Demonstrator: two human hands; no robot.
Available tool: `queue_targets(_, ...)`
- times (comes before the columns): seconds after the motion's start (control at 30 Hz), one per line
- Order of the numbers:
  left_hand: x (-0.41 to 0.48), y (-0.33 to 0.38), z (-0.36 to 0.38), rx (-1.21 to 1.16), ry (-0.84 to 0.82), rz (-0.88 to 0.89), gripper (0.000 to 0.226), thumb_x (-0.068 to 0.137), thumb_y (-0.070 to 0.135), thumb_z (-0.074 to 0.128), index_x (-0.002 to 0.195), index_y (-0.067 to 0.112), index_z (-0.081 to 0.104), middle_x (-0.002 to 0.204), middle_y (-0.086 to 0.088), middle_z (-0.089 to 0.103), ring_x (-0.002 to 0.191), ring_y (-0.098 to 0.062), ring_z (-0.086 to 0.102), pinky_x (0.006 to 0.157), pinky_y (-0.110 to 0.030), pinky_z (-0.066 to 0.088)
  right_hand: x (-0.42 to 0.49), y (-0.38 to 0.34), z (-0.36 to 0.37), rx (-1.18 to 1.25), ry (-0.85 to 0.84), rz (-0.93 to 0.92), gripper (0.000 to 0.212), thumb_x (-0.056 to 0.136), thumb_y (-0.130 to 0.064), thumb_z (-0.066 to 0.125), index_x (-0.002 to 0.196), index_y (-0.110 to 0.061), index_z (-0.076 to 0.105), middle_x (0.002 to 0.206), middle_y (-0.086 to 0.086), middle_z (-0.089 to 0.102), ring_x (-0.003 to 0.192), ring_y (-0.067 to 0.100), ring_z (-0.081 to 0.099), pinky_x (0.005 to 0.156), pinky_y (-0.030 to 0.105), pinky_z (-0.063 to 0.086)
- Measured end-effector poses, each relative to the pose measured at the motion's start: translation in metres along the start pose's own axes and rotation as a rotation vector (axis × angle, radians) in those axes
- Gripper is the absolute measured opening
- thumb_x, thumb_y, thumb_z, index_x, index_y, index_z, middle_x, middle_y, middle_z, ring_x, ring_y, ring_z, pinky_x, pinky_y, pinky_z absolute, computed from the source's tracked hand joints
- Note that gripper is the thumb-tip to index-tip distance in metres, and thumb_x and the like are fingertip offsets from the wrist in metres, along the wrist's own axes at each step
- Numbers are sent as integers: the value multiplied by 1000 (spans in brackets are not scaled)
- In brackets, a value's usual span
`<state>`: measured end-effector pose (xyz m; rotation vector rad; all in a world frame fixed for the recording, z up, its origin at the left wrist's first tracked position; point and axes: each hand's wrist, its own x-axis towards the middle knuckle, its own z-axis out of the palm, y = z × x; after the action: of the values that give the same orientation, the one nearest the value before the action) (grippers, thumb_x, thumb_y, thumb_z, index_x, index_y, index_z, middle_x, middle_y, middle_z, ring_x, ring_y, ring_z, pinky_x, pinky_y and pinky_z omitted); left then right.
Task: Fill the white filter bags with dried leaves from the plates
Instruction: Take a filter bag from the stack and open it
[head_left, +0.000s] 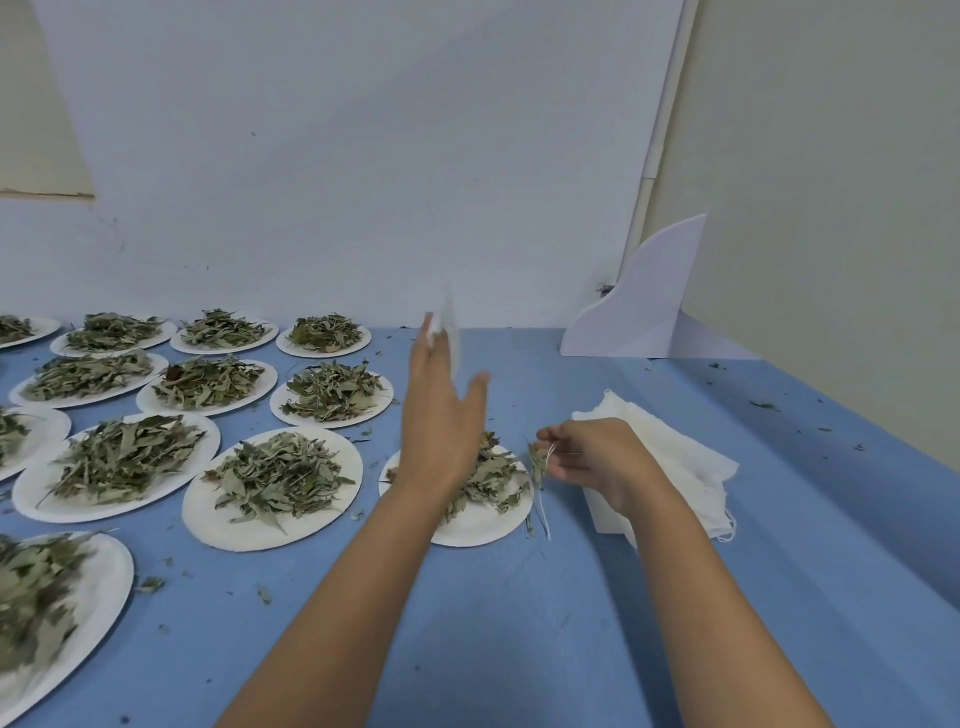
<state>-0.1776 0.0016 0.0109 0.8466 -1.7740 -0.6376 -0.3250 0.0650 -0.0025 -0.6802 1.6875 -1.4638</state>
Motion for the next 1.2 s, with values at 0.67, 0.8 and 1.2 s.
queue_targets(0.67, -10, -12, 30, 72, -306, 118, 73, 83, 13, 68, 144, 26, 32, 152, 32, 0, 60, -8, 53, 67, -26, 43, -2, 0, 4, 251, -80, -18, 19, 92, 5, 46, 98, 10, 63, 81, 18, 68, 70, 21, 67, 64, 23, 59)
queue_targets(0.8, -1, -15, 12, 19, -203, 82, 84, 80, 13, 73, 147, 30, 26, 146, 39, 3, 62, -7, 56, 66, -13, 43, 2, 4, 5, 0, 59, -76, 18, 88, 11, 48, 97, 11, 64, 80, 17, 65, 65, 21, 64, 59, 23, 58)
queue_targets(1.2, -9, -38, -17, 213, -267, -57, 79, 83, 10, 63, 150, 19, 21, 158, 13, 10, 129, -15, 41, 95, -34, 45, 5, 18, 20, -1126, 251, -412, 36, 95, -12, 39, 125, -18, 58, 110, 7, 68, 103, 27, 59, 74, 30, 40)
